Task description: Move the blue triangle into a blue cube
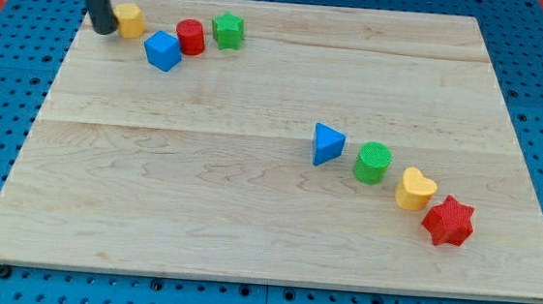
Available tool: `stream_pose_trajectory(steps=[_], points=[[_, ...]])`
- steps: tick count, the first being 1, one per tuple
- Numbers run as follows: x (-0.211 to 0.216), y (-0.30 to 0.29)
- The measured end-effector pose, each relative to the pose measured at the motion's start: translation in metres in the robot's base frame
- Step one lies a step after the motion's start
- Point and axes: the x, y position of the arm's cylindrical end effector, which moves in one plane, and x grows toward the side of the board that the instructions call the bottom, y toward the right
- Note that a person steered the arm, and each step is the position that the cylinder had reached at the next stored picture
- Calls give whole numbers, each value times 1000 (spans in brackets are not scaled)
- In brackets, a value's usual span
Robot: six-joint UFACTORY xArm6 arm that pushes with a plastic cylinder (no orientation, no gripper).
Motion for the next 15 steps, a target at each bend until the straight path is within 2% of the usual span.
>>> stream_pose_trajectory(steps=[1, 2, 3, 4, 5, 6, 7, 10, 12, 13, 14, 15], points=[[12, -11], [147, 4], [225, 113], [238, 226], [211, 258], [216, 277], [202, 283], [132, 333], [125, 168], [143, 211], [110, 192], [101, 136]])
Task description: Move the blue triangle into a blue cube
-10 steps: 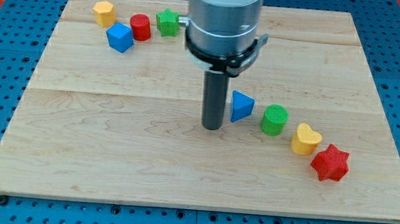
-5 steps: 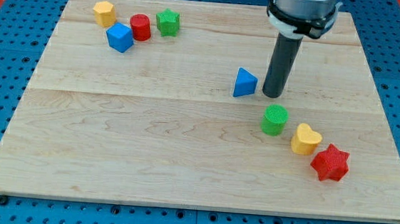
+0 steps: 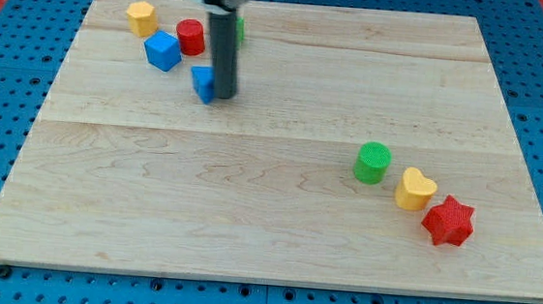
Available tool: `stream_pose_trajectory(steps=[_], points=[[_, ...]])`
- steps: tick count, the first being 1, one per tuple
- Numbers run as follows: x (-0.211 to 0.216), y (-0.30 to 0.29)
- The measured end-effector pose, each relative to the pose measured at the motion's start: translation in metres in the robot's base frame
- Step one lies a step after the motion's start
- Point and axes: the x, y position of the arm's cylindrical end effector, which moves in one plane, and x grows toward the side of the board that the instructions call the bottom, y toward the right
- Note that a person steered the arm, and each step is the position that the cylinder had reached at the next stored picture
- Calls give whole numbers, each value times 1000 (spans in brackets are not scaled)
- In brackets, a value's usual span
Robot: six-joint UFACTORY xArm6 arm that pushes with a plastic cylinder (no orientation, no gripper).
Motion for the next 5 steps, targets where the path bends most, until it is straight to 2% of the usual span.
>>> stream_pose_trajectory(steps=[1, 2, 3, 4, 5], points=[[7, -78], [30, -122], [48, -93], [23, -15], [3, -50]])
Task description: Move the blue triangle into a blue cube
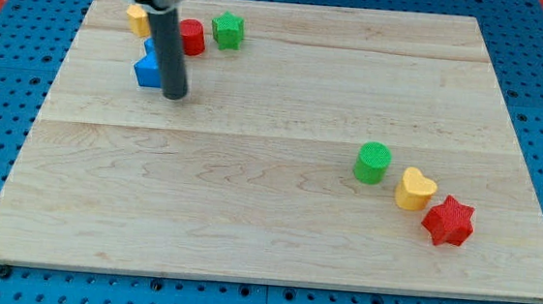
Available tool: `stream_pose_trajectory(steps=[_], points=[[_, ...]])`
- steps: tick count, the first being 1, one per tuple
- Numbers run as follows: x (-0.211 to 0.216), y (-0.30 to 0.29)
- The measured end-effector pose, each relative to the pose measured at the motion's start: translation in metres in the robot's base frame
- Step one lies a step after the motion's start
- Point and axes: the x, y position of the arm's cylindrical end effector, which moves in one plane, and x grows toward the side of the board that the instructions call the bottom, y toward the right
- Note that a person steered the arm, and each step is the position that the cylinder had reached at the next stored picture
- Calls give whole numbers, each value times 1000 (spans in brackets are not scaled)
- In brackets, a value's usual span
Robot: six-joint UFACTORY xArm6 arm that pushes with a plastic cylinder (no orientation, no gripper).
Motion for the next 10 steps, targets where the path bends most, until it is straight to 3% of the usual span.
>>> stream_pose_trajectory(steps=[2, 4, 6, 8, 10], points=[[-12, -40], [-12, 1], [-48, -60], [-33, -91], [-76, -108]])
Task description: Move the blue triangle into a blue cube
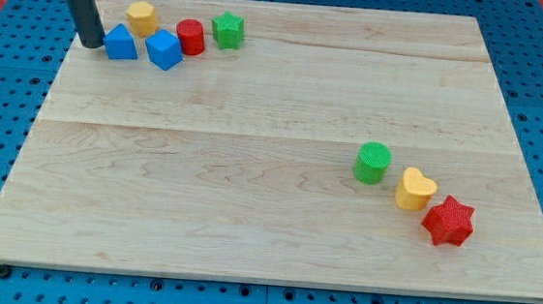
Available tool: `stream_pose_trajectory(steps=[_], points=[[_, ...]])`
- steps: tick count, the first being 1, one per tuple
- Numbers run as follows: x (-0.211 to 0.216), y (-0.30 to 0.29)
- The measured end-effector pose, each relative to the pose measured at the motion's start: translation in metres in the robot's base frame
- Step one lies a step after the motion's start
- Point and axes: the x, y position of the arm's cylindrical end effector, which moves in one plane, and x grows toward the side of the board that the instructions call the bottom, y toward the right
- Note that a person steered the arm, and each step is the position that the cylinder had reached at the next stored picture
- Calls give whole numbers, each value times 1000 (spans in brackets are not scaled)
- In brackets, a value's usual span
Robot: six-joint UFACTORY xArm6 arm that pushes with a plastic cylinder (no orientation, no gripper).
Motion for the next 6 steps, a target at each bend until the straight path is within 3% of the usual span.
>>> stream_pose_trajectory(steps=[3, 4, 6], points=[[-11, 51], [-21, 21], [-39, 27]])
